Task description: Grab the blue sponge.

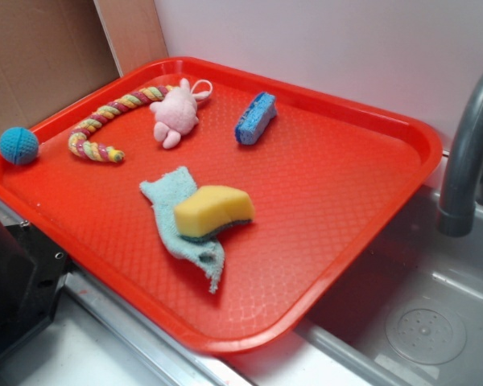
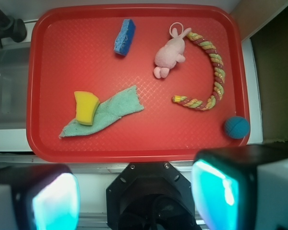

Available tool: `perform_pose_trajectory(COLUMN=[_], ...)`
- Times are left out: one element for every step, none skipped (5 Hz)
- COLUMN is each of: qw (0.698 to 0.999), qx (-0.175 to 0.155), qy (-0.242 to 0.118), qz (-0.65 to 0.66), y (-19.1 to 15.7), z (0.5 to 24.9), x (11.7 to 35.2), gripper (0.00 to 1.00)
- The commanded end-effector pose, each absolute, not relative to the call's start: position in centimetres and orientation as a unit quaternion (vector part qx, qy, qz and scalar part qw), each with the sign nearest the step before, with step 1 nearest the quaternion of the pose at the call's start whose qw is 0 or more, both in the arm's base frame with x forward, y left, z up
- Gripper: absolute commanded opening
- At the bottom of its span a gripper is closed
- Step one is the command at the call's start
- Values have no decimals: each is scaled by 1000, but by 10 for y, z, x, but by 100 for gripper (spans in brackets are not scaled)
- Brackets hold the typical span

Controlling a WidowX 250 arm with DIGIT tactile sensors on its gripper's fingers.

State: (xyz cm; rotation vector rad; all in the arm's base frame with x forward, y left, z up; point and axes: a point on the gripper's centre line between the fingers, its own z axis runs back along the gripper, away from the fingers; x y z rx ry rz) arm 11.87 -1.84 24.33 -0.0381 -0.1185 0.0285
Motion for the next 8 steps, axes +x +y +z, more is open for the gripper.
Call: perform_pose_trajectory(qw=[998,998,995,989,993,990,966,973], qx=[-19,-38,-66,-114,-83,42,51,45], qy=[-59,-52,-80,-93,-79,-43,-23,-22], qz=[14,19,4,9,17,131,252,226], y=[-18,-7,-8,-13,-17,-6,-2,-3], z=[243,199,174,131,107,72,54,47], x=[119,169,221,267,283,291,285,294], gripper=[100,100,100,100,100,100,100,100])
